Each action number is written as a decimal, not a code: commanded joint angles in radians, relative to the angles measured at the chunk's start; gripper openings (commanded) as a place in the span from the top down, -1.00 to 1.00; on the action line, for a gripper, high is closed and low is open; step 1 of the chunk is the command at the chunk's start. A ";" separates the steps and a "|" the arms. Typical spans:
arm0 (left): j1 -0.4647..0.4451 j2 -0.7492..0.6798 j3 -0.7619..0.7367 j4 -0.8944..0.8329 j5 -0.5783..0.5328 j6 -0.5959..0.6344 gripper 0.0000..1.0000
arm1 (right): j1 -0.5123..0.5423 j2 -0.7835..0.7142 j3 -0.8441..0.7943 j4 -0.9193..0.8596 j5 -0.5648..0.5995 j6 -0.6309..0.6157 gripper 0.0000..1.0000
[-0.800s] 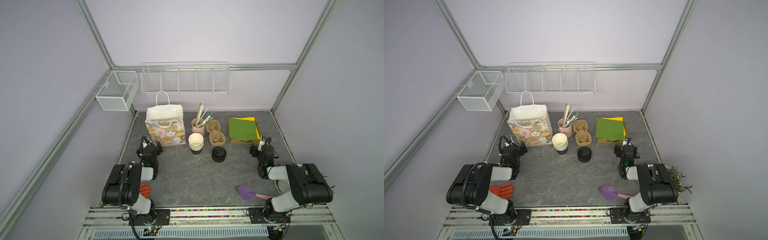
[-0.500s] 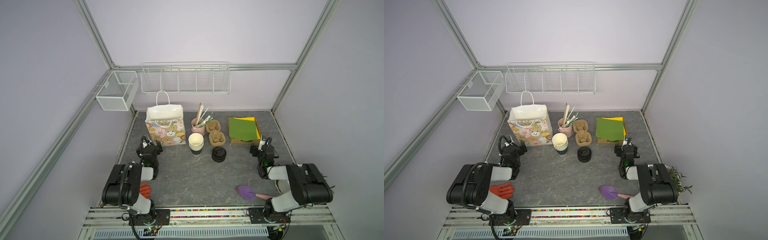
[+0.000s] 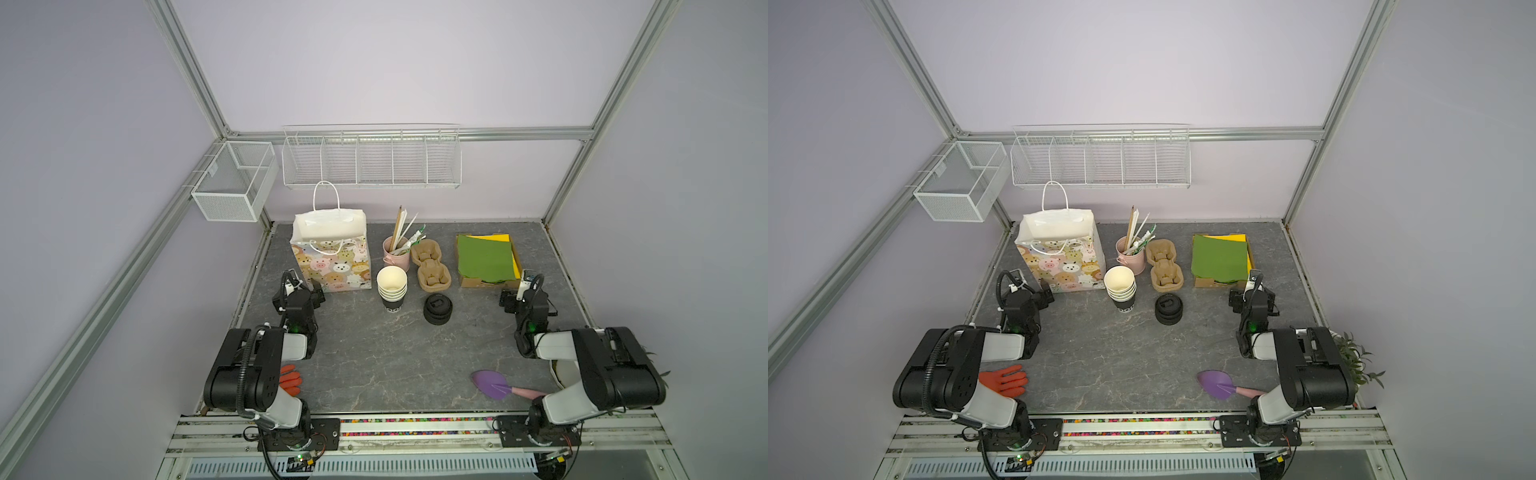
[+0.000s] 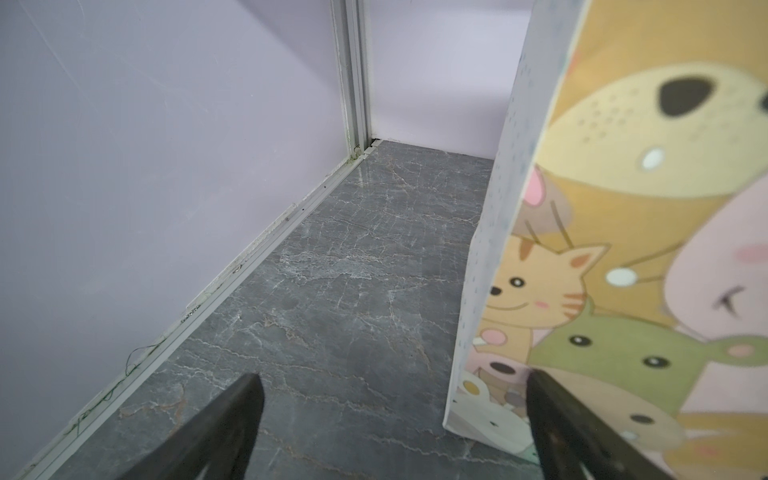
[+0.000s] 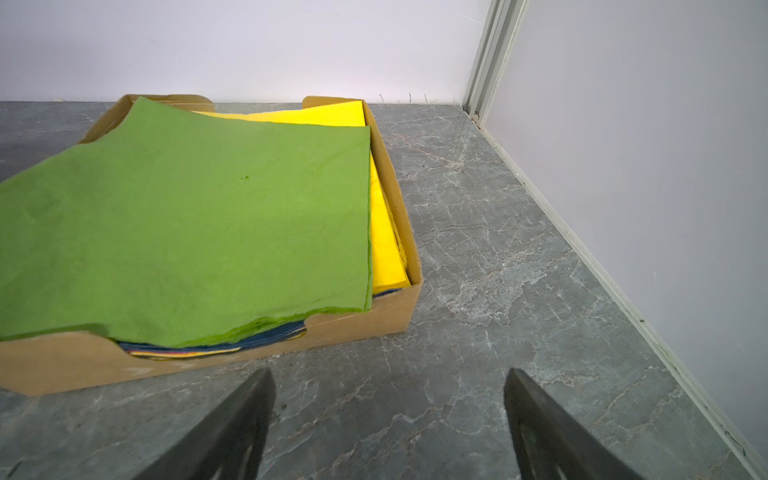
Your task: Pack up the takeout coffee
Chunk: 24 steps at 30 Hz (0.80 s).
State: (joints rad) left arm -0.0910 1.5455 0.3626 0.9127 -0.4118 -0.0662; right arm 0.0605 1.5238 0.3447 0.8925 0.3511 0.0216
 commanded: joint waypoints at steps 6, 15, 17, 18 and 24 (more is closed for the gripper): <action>-0.004 0.012 0.020 0.025 -0.010 0.020 -0.97 | -0.004 0.008 0.011 0.038 0.015 -0.021 -0.77; -0.004 0.001 0.014 0.029 0.009 0.027 -0.97 | 0.018 -0.020 -0.064 0.163 0.040 -0.038 -0.77; -0.004 -0.045 0.009 0.000 0.048 0.039 -0.97 | 0.016 -0.018 -0.066 0.168 0.041 -0.037 -0.78; -0.003 -0.077 0.014 -0.038 0.058 0.041 -0.97 | 0.016 -0.016 -0.065 0.168 0.040 -0.037 -0.77; -0.004 -0.189 -0.003 -0.127 0.035 0.022 -0.97 | 0.005 -0.055 -0.074 0.170 -0.001 -0.049 -0.78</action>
State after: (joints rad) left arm -0.0917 1.3899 0.3630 0.8188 -0.3756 -0.0479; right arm 0.0715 1.5166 0.2821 1.0180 0.3687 0.0032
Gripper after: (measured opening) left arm 0.987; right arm 0.889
